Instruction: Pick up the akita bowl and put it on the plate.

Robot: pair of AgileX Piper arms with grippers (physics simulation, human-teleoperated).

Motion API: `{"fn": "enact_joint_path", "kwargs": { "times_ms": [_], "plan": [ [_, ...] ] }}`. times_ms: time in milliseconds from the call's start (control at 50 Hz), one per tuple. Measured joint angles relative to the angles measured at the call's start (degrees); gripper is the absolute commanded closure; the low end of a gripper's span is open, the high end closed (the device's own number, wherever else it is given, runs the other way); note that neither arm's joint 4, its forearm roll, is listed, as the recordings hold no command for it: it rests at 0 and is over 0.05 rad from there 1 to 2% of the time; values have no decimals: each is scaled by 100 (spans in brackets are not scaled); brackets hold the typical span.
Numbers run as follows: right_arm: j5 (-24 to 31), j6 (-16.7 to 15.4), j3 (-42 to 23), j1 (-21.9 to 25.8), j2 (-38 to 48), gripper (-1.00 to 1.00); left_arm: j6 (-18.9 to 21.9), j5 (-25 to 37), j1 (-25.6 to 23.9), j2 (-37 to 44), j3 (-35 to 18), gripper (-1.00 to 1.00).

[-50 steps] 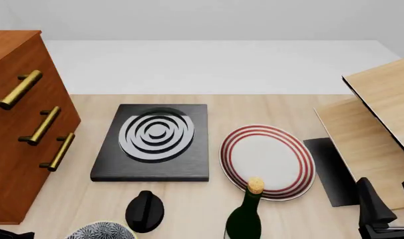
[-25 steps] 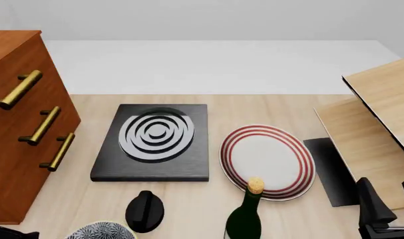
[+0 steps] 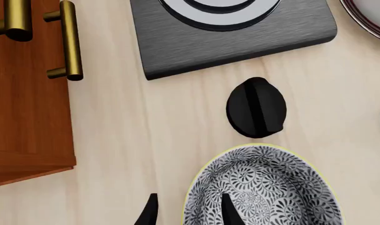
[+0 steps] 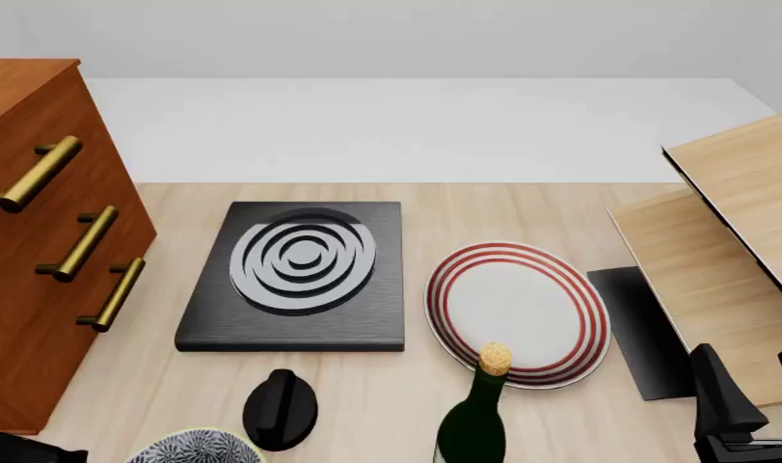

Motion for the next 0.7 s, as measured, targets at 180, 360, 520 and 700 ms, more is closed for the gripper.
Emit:
{"fn": "enact_joint_path", "kwargs": {
  "times_ms": [180,360,520,700],
  "plan": [
    [0,0,0,0,0,-100,-11,-126,-20,60,93,-100],
    [0,0,0,0,0,-100,-23,-280,-75,155,204,-100],
    [0,0,0,0,0,-100,-24,-471,-89,301,286,-100],
    [0,0,0,0,-1,-100,-32,-630,-89,421,369,-100]
  ]
}}
